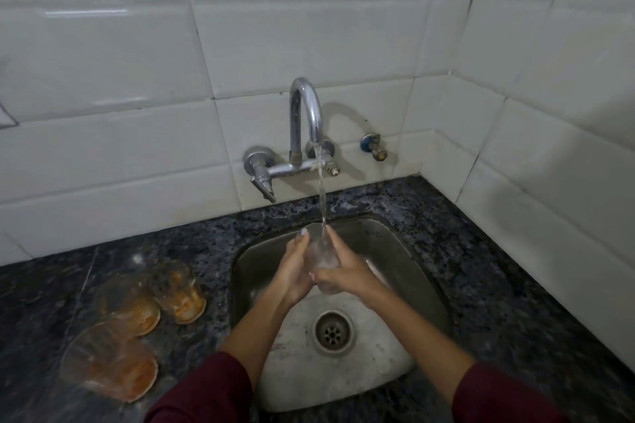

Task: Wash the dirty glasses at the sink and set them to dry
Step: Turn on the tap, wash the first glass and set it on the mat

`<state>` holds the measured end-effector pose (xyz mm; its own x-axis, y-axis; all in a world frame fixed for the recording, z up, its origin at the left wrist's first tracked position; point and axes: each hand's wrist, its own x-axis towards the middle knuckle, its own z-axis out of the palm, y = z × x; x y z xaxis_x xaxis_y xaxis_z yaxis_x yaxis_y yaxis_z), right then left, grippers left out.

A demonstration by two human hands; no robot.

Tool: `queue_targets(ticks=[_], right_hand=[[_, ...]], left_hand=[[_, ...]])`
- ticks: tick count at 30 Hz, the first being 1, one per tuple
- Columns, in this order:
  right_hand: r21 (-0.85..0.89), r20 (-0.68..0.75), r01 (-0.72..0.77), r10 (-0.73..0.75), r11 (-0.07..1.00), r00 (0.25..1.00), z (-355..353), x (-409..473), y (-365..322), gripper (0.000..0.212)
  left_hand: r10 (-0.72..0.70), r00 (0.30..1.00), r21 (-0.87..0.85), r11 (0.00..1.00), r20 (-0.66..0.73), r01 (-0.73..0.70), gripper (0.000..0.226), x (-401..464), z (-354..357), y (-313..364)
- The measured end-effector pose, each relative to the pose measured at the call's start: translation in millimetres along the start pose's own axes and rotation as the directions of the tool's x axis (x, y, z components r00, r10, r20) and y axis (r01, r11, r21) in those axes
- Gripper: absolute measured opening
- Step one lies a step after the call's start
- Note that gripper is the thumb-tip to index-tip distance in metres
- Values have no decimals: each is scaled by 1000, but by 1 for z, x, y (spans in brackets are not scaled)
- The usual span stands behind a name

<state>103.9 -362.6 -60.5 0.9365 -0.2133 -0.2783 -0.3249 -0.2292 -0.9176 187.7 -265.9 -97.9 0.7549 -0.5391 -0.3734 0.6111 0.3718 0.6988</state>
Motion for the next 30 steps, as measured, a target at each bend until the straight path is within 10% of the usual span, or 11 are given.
queue_targets(ticks=[3, 5, 9, 13, 16, 19, 23, 27, 30], right_hand=[[-612, -11, 182, -239, 769, 971, -9, 0, -1, 103], [-712, 1, 169, -240, 681, 971, -11, -2, -2, 107], [-83, 118, 68, -58, 994, 991, -21, -2, -6, 111], [301, 301, -77, -18, 950, 953, -28, -7, -7, 99], [-262, 30, -11, 19, 965, 999, -17, -6, -13, 110], [-731, -61, 64, -159, 679, 985, -8, -3, -10, 118], [2, 164, 66, -66, 998, 984, -19, 2, -4, 105], [519, 327, -111, -76, 848, 942, -20, 9, 15, 76], [595, 280, -114, -72, 796, 957, -9, 16, 26, 85]], left_hand=[[66, 996, 339, 937, 55, -81, 4, -4, 10, 16], [99, 994, 425, 898, 50, -110, 11, -7, 14, 25], [117, 983, 331, 930, 141, -158, 25, -15, 12, 30], [110, 964, 291, 940, 244, -181, 26, -21, 7, 32], [89, 972, 508, 840, 216, -190, 12, -22, 14, 35], [148, 979, 672, 713, 138, -202, 13, -24, 20, 35], [157, 975, 532, 819, 155, -217, 21, -28, 13, 38], [223, 958, 539, 792, 182, -286, 15, -35, 24, 43], [257, 950, 662, 684, 176, -307, 61, -33, 31, 45]])
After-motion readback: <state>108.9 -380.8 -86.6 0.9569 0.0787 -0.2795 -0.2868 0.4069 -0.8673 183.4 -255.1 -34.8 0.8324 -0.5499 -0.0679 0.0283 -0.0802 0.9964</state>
